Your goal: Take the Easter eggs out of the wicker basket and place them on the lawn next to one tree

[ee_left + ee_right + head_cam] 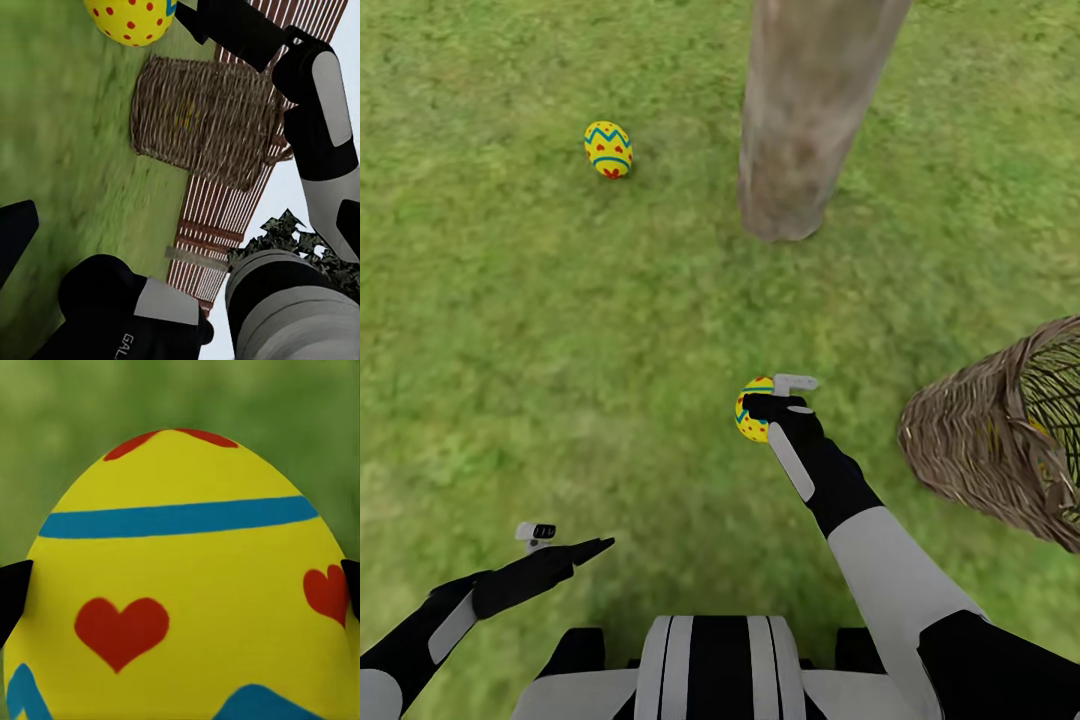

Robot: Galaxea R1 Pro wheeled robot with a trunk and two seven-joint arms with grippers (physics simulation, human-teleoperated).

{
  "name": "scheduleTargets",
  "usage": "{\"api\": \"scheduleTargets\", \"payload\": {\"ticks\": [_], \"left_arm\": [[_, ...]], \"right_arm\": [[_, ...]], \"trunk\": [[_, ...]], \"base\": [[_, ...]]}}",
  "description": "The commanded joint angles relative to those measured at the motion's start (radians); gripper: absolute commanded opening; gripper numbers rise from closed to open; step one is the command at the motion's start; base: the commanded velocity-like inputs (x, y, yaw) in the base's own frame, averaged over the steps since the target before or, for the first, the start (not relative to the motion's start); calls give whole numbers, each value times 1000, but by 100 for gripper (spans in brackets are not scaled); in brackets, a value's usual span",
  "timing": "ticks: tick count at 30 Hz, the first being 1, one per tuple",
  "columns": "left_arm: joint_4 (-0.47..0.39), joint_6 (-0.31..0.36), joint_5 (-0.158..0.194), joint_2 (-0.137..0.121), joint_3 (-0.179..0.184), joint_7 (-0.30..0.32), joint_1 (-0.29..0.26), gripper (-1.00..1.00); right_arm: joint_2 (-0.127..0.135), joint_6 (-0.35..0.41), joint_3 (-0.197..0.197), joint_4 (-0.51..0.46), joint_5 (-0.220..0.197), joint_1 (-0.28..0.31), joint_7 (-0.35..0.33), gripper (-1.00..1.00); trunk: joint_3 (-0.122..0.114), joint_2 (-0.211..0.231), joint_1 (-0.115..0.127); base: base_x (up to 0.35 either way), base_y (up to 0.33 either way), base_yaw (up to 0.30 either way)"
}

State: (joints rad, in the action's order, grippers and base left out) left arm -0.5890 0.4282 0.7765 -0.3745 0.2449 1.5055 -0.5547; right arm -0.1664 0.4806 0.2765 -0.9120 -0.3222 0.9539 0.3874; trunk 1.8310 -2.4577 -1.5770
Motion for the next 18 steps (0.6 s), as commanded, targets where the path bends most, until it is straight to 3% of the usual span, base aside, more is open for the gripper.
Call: {"api": "scheduleTargets", "payload": {"ticks": [1,5,18], "left_arm": [[0,11,7,-1,7,2,-1,100],[0,11,7,-1,7,2,-1,100],[0,11,7,-1,7,2,-1,100]], "right_arm": [[1,3,3,-1,-12,0,10,-100],[1,3,3,-1,-12,0,14,-100],[1,4,3,-2,-12,0,20,-100]], "trunk": [[2,-7,-4],[2,-35,-19],[2,-35,-19]], "base": [[0,0,0],[0,0,0],[0,0,0]]}}
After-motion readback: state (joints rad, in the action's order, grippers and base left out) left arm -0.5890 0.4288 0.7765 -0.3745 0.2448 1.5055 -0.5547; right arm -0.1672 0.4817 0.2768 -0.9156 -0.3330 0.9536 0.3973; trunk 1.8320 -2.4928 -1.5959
